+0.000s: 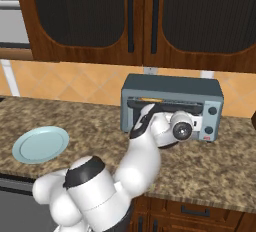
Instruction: Pick up the kebab skewer and baguette bread, and place them inside the toaster oven. Close the toaster oven door and start by setting the timer.
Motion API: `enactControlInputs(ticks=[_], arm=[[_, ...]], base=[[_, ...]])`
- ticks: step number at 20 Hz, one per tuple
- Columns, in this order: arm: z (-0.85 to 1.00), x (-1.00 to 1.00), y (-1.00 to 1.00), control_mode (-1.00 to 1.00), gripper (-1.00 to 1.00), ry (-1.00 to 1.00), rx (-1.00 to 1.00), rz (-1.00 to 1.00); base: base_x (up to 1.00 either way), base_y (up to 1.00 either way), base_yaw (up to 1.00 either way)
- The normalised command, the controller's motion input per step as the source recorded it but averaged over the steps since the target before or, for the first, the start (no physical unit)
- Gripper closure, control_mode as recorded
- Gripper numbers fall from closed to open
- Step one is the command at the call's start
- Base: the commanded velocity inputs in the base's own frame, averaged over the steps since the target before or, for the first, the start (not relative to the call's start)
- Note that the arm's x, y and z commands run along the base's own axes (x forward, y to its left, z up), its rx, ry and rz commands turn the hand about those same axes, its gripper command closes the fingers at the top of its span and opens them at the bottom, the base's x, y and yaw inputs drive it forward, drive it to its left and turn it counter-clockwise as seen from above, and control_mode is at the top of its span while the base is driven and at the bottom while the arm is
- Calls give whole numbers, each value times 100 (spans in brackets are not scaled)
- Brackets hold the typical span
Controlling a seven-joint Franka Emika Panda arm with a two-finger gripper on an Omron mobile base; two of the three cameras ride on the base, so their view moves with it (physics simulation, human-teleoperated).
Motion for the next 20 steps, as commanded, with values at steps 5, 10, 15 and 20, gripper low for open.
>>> enactControlInputs(ticks=[5,10,15,20], arm=[[0,18,0,-100,-100,0,0,0],[0,17,0,-100,-100,0,0,0],[0,34,0,-100,-100,0,0,0],[-4,8,0,-100,-100,1,0,0]], base=[[0,0,0],[0,0,0],[0,0,0],[0,0,0]])
